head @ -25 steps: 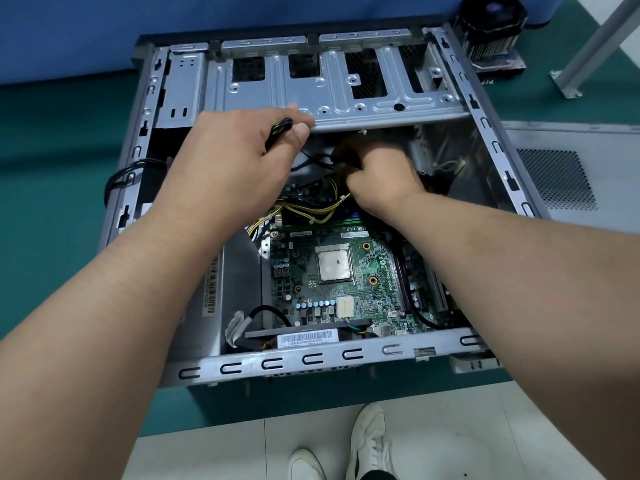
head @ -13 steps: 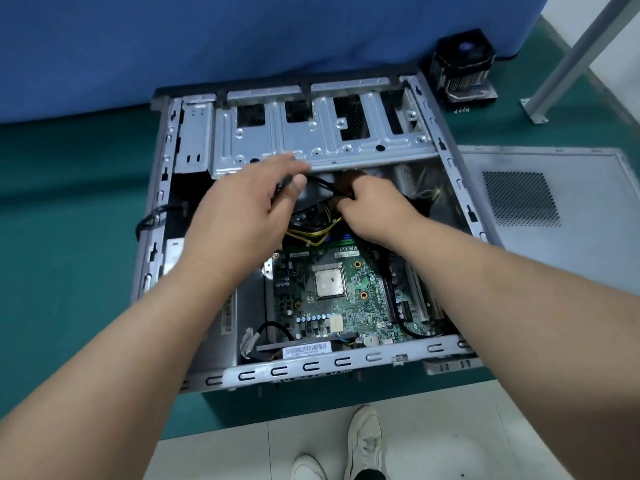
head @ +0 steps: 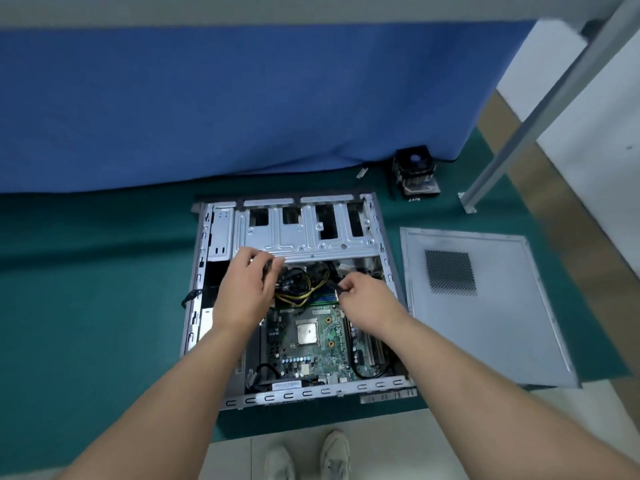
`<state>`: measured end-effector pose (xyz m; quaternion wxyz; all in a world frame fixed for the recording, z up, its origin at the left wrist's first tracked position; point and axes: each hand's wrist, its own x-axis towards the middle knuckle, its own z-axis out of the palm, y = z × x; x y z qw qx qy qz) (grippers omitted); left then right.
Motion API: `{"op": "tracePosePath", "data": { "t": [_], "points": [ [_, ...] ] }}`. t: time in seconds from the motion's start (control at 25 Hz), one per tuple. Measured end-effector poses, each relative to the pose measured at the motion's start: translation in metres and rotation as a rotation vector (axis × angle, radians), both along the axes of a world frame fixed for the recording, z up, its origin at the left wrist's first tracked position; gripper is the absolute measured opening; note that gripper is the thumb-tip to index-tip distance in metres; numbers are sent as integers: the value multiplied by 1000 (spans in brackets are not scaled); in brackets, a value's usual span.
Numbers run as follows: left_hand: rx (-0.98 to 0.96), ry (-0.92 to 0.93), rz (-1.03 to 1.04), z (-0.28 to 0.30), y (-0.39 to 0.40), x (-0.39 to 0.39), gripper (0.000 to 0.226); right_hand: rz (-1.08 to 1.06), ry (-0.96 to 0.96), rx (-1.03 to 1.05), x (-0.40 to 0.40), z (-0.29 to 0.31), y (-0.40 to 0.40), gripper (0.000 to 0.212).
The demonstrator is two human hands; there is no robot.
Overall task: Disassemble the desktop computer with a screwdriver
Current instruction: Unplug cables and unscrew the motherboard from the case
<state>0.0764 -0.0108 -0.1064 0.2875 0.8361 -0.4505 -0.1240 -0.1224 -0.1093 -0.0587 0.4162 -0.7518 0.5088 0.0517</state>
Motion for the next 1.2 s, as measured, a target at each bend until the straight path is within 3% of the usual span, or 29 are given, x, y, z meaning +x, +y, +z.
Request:
{"op": "tracePosePath", "data": {
  "t": [0.16,0.28,0.36,0.48,0.64,0.8,0.92,1.12,1.2],
  "points": [
    [-60,110,19,6,1,4,59,29,95,30,2,19,-3,13],
    [-181,381,187,30,6,5,41,47,119,76,11,34,2,20],
    [-282,468,234,58,2,16,39,73,96,103,25,45,7,23],
    [-445,482,167,110,-13,36,40,50,-8,131,42,55,14,26],
    [-520,588,132,184,-30,53,43,29,-151,85,61,72,11,30],
    [-633,963,163,235,-51,58,44,-45,-346,111,77,91,-6,26],
    [-778,1280,154,254,-60,54,44,-121,-544,268,78,105,-16,32],
    [-941,1553,253,256,-75,38,46,-240,-722,601,57,107,-29,20],
    [-954,1602,309,249,-76,38,47,-261,-713,615,48,103,-31,19]
  ]
}}
